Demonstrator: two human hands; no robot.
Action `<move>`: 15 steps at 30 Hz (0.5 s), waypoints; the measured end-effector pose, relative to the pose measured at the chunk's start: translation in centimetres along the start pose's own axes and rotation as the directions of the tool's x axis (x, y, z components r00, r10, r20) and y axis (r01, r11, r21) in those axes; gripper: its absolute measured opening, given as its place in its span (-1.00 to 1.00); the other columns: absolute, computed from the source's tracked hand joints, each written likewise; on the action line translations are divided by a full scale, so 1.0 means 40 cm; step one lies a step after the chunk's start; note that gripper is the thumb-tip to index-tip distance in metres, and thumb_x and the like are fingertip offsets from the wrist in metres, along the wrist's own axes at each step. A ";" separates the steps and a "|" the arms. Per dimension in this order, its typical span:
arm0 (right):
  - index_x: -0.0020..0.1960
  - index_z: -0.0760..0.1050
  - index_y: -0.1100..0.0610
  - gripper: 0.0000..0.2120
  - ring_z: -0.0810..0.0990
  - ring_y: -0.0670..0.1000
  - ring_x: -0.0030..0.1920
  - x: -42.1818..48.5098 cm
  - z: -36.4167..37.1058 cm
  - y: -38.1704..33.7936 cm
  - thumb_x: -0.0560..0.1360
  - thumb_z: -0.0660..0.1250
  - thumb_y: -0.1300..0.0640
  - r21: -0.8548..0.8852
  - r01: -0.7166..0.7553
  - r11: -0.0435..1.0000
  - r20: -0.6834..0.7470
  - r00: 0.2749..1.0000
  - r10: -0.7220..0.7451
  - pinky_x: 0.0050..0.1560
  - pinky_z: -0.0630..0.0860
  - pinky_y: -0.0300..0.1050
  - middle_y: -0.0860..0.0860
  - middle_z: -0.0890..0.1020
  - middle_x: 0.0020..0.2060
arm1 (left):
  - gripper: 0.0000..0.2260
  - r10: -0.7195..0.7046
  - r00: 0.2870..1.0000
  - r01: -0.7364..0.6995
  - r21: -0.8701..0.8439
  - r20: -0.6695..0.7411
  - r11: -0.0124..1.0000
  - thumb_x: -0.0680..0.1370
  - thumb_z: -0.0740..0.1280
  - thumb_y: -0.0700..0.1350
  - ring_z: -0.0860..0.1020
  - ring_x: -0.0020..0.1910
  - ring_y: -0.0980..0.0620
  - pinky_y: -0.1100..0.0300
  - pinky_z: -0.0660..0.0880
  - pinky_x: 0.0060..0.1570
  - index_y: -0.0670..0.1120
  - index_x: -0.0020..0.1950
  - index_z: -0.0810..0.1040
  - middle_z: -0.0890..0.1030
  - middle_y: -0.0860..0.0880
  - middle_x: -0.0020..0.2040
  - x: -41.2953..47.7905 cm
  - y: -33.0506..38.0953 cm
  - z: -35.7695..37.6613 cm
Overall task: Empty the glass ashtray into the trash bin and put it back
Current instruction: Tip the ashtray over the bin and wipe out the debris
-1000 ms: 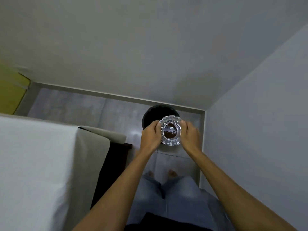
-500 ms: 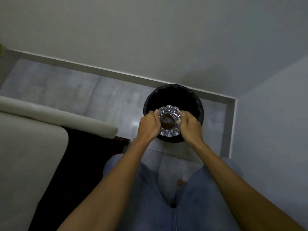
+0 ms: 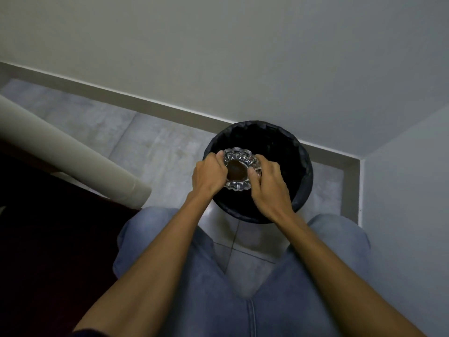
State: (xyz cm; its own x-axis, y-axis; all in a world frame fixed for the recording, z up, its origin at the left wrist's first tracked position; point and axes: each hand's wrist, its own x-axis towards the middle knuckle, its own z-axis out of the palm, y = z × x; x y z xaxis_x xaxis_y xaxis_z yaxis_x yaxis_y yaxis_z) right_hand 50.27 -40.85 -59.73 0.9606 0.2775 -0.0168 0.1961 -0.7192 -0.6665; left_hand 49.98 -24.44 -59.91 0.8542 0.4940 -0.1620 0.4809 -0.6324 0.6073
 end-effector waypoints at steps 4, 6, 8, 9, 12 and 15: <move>0.41 0.29 0.00 -0.49 0.57 0.06 0.19 -0.060 0.006 0.011 0.53 0.26 -0.15 -0.068 0.211 0.975 -0.008 0.977 -0.212 -0.07 0.64 -0.01 0.04 0.23 0.45 | -0.52 -0.039 0.999 0.038 0.019 0.019 0.999 0.67 -0.02 0.08 0.60 0.01 -0.28 0.08 0.38 -0.12 -0.19 0.01 0.59 0.66 -0.27 0.01 0.026 0.006 0.000; 0.38 0.36 0.09 -0.45 0.55 0.09 0.24 -0.065 0.000 0.022 0.48 0.38 -0.09 -0.132 0.296 0.946 0.003 0.954 -0.299 -0.09 0.66 -0.04 0.11 0.23 0.48 | -0.51 -0.056 0.995 0.057 -0.005 0.079 0.998 0.67 -0.01 0.08 0.63 -0.06 -0.26 0.06 0.46 -0.09 -0.21 -0.07 0.58 0.66 -0.28 -0.09 0.038 0.003 -0.010; 0.34 0.42 0.15 -0.52 0.57 0.12 0.20 -0.061 -0.007 0.030 0.49 0.42 0.01 -0.193 0.347 0.918 -0.010 0.935 -0.356 -0.09 0.67 -0.03 0.15 0.30 0.45 | -0.49 -0.066 0.988 0.074 -0.050 0.142 0.996 0.67 0.01 0.07 0.66 -0.21 -0.20 0.08 0.55 -0.09 -0.21 -0.19 0.57 0.65 -0.23 -0.29 0.039 0.004 -0.022; 0.31 0.46 0.17 -0.59 0.60 0.12 0.14 -0.056 -0.010 0.032 0.52 0.41 0.06 -0.217 0.359 0.908 -0.032 0.927 -0.375 -0.10 0.67 -0.02 0.15 0.36 0.41 | -0.49 -0.070 0.984 0.082 -0.072 0.165 0.994 0.67 0.03 0.07 0.65 -0.31 -0.15 0.11 0.55 -0.14 -0.20 -0.26 0.55 0.63 -0.19 -0.38 0.038 0.006 -0.027; 0.20 0.54 0.23 -0.75 0.64 0.13 0.00 -0.036 -0.020 0.032 0.57 0.36 0.14 -0.282 0.401 0.871 -0.066 0.898 -0.435 -0.17 0.64 0.01 0.14 0.54 0.23 | -0.51 -0.097 0.973 0.121 -0.107 0.208 0.987 0.66 0.06 0.07 0.60 -0.50 -0.03 0.21 0.49 -0.32 -0.18 -0.30 0.53 0.59 -0.13 -0.50 0.029 0.010 -0.036; 0.17 0.56 0.23 -0.77 0.64 0.17 -0.08 -0.024 -0.026 0.033 0.59 0.32 0.13 -0.338 0.466 0.818 -0.010 0.867 -0.498 -0.22 0.61 0.06 0.14 0.60 0.09 | -0.53 -0.127 0.970 0.168 -0.195 0.207 0.966 0.65 0.05 0.05 0.60 -0.58 0.05 0.25 0.54 -0.45 -0.24 -0.14 0.59 0.62 -0.13 -0.47 0.016 0.016 -0.047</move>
State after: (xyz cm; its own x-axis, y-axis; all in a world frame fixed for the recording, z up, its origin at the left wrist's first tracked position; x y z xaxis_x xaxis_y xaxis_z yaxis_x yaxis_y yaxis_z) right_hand 49.80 -42.73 -59.81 0.7373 0.5926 0.3244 0.6743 -0.6744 -0.3008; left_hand 50.47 -23.42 -58.16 0.8085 0.4360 -0.3952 0.5697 -0.4119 0.7112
